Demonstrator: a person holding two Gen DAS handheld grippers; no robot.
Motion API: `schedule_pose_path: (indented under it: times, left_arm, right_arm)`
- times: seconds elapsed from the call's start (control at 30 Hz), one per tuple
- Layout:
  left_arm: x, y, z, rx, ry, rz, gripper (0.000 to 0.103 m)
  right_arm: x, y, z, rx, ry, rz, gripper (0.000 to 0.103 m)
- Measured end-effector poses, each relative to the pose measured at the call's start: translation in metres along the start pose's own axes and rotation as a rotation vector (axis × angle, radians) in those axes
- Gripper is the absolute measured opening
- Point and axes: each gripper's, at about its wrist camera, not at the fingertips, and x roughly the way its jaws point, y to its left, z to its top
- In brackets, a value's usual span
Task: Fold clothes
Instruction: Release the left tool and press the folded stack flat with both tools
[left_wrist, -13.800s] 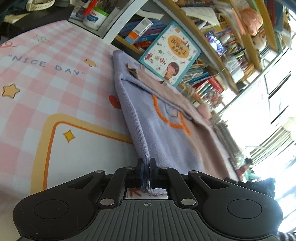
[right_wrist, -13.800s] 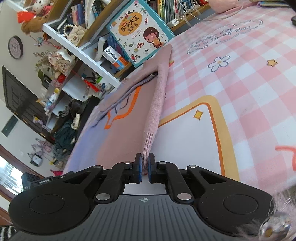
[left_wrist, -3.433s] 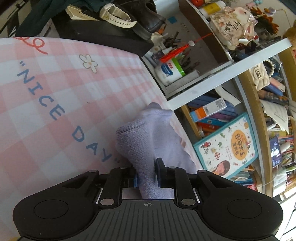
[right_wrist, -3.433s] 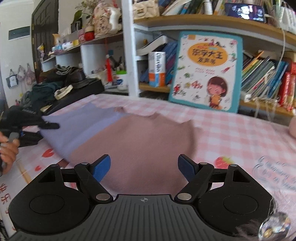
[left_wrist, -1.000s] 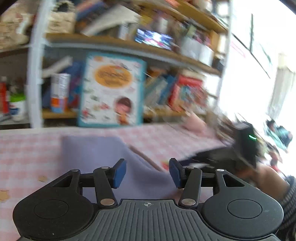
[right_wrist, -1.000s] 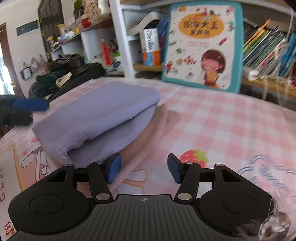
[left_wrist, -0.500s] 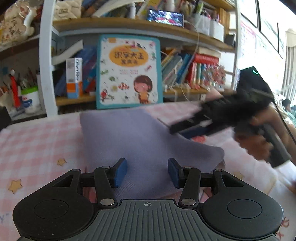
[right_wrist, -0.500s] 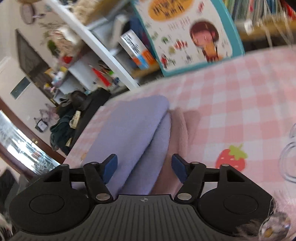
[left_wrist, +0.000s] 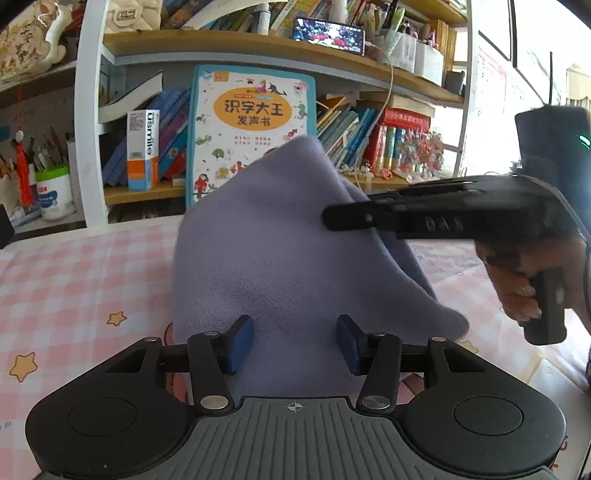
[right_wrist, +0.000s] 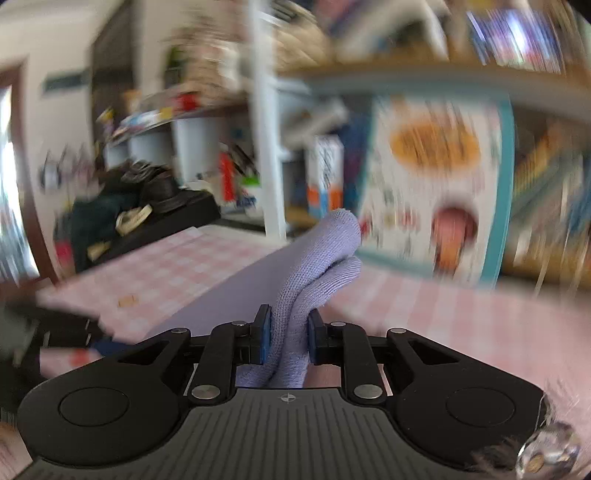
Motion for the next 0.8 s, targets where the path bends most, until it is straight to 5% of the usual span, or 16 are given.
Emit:
schedule_pose_path:
  times: [0.13, 0.27, 0.5, 0.6, 0.7, 0.8]
  left_arm:
    - [0.0, -0.001, 0.006, -0.006, -0.012, -0.028, 0.05]
    - [-0.012, 0.007, 0.014, -0.019, -0.056, -0.015, 0.049]
    - [-0.006, 0.032, 0.017, -0.094, -0.051, -0.038, 0.038]
    - [0.003, 0.03, 0.015, -0.073, -0.043, -0.027, 0.038]
    - [0.007, 0.026, 0.017, -0.055, -0.023, -0.018, 0.038]
    - [0.011, 0.025, 0.014, -0.045, -0.009, -0.023, 0.038]
  right_arm:
    - [0.033, -0.04, -0.021, 0.197, 0.165, -0.001, 0.026]
    - [0.031, -0.077, -0.029, 0.462, 0.169, 0.099, 0.033]
    - [0.009, -0.073, -0.04, 0.633, 0.218, 0.201, 0.036]
    - [0.001, -0.062, -0.035, 0.574, 0.194, 0.161, 0.013]
    - [-0.02, -0.035, -0.02, 0.373, 0.107, 0.072, 0.011]
    - [-0.02, -0.031, -0.026, 0.374, 0.108, 0.04, 0.01]
